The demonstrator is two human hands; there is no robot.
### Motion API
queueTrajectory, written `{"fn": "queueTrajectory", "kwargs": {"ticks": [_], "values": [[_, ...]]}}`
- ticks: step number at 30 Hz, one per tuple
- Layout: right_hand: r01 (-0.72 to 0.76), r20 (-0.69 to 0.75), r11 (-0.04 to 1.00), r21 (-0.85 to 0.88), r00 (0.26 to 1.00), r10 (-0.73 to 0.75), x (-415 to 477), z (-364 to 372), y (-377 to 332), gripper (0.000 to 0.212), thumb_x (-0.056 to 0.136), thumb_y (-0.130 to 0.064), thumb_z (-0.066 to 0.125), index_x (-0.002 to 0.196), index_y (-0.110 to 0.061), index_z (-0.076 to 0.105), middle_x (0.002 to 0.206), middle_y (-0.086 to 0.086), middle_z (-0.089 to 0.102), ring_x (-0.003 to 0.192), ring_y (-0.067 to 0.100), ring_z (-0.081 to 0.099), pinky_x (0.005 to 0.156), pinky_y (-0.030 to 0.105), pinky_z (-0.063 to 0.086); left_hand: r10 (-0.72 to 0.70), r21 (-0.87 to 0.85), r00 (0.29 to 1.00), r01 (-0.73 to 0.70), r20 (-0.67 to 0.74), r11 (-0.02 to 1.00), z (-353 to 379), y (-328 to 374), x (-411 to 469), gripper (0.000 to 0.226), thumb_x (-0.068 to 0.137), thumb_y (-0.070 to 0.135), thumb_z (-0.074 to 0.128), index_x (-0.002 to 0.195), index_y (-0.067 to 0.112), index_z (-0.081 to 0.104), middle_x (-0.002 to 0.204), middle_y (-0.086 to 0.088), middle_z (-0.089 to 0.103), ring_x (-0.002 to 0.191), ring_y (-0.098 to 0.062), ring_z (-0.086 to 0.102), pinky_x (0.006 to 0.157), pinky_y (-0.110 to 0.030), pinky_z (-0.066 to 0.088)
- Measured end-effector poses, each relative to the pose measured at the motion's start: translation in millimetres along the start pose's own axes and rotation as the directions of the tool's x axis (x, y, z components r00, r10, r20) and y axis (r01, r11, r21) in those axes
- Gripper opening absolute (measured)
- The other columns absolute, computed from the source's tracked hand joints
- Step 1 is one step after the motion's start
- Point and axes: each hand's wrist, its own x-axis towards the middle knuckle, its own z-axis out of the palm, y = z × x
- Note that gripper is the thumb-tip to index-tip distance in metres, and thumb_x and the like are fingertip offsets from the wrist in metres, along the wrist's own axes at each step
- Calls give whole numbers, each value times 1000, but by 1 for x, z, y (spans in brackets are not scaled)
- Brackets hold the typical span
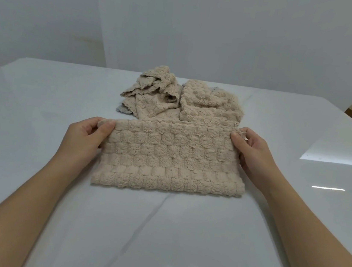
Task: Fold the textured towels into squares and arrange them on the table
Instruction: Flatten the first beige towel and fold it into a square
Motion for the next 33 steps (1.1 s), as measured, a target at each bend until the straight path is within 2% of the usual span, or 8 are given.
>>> {"fn": "queueTrajectory", "kwargs": {"ticks": [5, 13, 17, 19, 22, 26, 30, 33], "values": [[14, -72, 1000, -10, 997, -15, -1, 6, 1, 15, 100, -14, 48, 87, -15, 56, 66, -9, 69, 62, 4, 66, 55, 18, 51, -16, -8, 998, 16, -56, 1000, 5, 2, -1, 47, 94, 38, 56, 80, -6, 47, 72, -6, 46, 69, -17, 43, 68, -35, 38], [13, -153, 980, -201, 987, -44, -17, 13, -16, 26, 100, -27, 50, 76, -18, 55, 62, -15, 64, 60, 2, 62, 56, 17, 48, 14, 177, 985, 17, -173, 984, 6, 21, -16, 46, 97, 44, 47, 81, 1, 54, 73, 0, 55, 69, -16, 49, 68, -34, 39], [-116, -147, 942, -316, 987, 72, -37, 7, -27, 28, 99, -33, 51, 86, -11, 62, 71, -5, 65, 57, 1, 61, 50, 15, 46, -41, 330, 991, 82, -128, 941, -2, 31, -32, 44, 97, 41, 47, 68, 8, 51, 65, -1, 52, 61, -18, 46, 59, -32, 33], [-169, -183, 830, -532, 980, 82, -37, 5, -22, 33, 98, -34, 50, 87, -6, 62, 77, 1, 64, 67, 10, 61, 57, 23, 44, -61, 518, 996, 90, -72, 851, 0, 27, -33, 44, 97, 39, 46, 67, 8, 53, 66, -5, 56, 65, -21, 50, 59, -33, 34], [-185, -217, 521, -834, 976, -1, -28, 8, -2, 30, 97, -36, 46, 78, -13, 53, 78, 1, 59, 78, 23, 55, 60, 32, 35, -3, 813, 999, 32, -37, 581, 12, 11, -29, 42, 97, 41, 40, 71, 10, 53, 72, -6, 59, 72, -27, 53, 58, -34, 36], [-182, -210, 202, -962, 970, -126, -17, 13, 17, 30, 100, -38, 37, 85, -17, 51, 90, 1, 56, 76, 26, 53, 60, 33, 33, 164, 936, 986, -44, -15, 348, 27, -2, -24, 34, 99, 39, 35, 81, 14, 51, 73, -7, 61, 64, -27, 49, 55, -31, 32], [-190, -207, 111, -976, 963, -175, -14, 12, 20, 34, 101, -39, 37, 95, -13, 58, 101, 3, 54, 75, 27, 53, 62, 33, 35, 209, 951, 978, -56, -10, 306, 30, -7, -20, 26, 99, 31, 38, 96, 8, 50, 70, -7, 56, 58, -27, 48, 50, -31, 31], [-183, -200, 103, -978, 963, -181, -13, 12, 17, 28, 100, -35, 41, 110, -14, 56, 112, 4, 54, 83, 25, 52, 66, 33, 37, 237, 943, 971, -76, -3, 323, 30, -7, -17, 25, 94, 14, 48, 116, 3, 49, 95, -15, 59, 72, -34, 55, 52, -35, 36]]}}
